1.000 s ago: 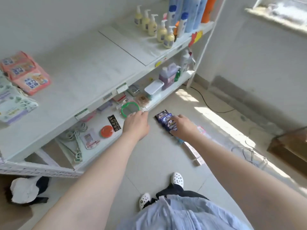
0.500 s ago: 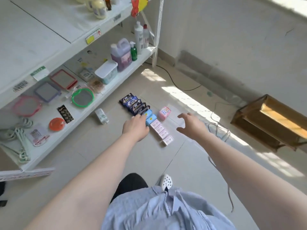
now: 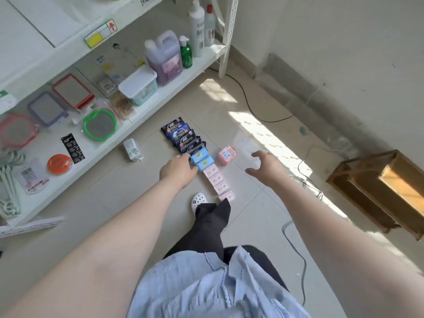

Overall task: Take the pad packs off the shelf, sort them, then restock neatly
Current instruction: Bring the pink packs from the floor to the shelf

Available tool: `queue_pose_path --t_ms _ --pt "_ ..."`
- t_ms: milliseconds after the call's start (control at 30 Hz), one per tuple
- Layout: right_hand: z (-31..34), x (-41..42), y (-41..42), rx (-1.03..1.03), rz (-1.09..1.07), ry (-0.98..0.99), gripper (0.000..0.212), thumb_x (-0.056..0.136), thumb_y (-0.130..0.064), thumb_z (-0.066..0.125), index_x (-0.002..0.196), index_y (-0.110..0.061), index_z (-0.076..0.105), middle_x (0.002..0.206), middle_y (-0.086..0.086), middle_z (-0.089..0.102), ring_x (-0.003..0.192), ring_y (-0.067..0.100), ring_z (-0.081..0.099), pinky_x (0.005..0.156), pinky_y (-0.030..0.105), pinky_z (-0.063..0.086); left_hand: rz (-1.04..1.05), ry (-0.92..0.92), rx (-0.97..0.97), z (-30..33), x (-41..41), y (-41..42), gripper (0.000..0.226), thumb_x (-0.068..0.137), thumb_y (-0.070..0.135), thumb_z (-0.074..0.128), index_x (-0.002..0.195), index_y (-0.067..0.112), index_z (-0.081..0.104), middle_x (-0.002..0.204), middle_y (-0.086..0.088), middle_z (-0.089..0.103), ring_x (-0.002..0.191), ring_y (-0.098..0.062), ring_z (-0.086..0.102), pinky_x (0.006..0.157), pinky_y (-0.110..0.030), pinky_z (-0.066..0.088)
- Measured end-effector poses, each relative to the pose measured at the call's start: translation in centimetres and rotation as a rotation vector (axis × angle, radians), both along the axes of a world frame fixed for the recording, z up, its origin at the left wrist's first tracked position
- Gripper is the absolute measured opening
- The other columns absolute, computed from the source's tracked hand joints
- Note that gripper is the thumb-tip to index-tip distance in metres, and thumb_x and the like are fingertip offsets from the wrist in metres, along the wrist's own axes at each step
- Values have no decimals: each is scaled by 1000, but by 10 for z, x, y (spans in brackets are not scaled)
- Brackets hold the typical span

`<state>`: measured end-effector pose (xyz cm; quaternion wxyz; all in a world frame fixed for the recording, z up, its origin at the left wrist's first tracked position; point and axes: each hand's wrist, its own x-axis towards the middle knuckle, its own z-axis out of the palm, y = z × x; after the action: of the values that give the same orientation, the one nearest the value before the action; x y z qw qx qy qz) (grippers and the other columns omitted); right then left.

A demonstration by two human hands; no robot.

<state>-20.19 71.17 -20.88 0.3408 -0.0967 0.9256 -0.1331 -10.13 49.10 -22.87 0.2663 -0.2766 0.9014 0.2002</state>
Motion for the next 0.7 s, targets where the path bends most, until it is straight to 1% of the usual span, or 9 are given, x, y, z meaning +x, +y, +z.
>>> queue_pose_path --t_ms 133,200,267,333,400,467,600,633,700 --pt "-27 -46 -8 -3 -9 -33 59 88 -32 65 140 -17 42 133 10 47 105 25 58 80 32 48 -6 -1 83 -27 -57 13 48 93 38 47 138 22 42 137 -5 48 123 -27 49 90 -33 42" --pt "-48 -68 -12 6 -8 -47 58 88 -33 66 139 -18 43 132 8 48 101 25 58 77 30 45 -9 -8 118 -47 -78 19 48 93 36 47 138 22 41 137 -4 48 122 -26 50 88 -33 43" --pt "-76 -88 -17 3 -14 -82 58 87 -33 66 139 -19 43 131 8 49 103 25 58 77 30 44 -1 -38 131 -74 -92 25 48 94 37 45 139 21 40 136 -4 48 121 -26 50 87 -34 44" --pt "-114 -109 -21 -19 -22 -118 57 87 -32 66 139 -21 43 132 8 51 110 24 56 82 31 44 29 -78 136 -115 -105 29 48 94 38 45 138 21 41 136 -3 49 121 -25 51 85 -35 44" --pt "-165 -133 -26 -38 -32 -161 56 88 -31 66 139 -22 44 135 8 51 114 24 55 84 31 45 82 -116 152 -166 -117 31 47 95 38 44 138 23 40 137 -1 48 121 -23 51 85 -34 44" --pt "-225 -155 -28 -52 -57 -208 59 88 -29 66 141 -22 42 140 8 49 115 25 56 86 34 48 158 -132 198 -225 -130 35 48 95 37 44 140 22 38 139 -2 47 122 -25 50 86 -34 43" --pt "-357 -188 -25 -41 -85 -263 63 88 -28 68 143 -21 41 140 9 50 117 25 56 92 33 46 409 -85 394 -348 -157 57 52 95 34 49 142 15 36 140 -8 47 124 -26 48 98 -38 43" --pt "-391 -194 -23 -35 -91 -278 63 88 -29 68 144 -22 40 139 9 51 113 25 56 92 33 46 473 -65 439 -379 -163 64 51 96 33 49 140 12 38 137 -10 49 121 -27 50 97 -38 44" --pt "-457 -205 -20 -35 -100 -308 64 88 -32 67 144 -23 38 138 9 51 103 24 55 96 36 47 604 -23 513 -437 -175 78 51 97 36 48 139 9 38 135 -11 51 117 -28 53 93 -32 45"
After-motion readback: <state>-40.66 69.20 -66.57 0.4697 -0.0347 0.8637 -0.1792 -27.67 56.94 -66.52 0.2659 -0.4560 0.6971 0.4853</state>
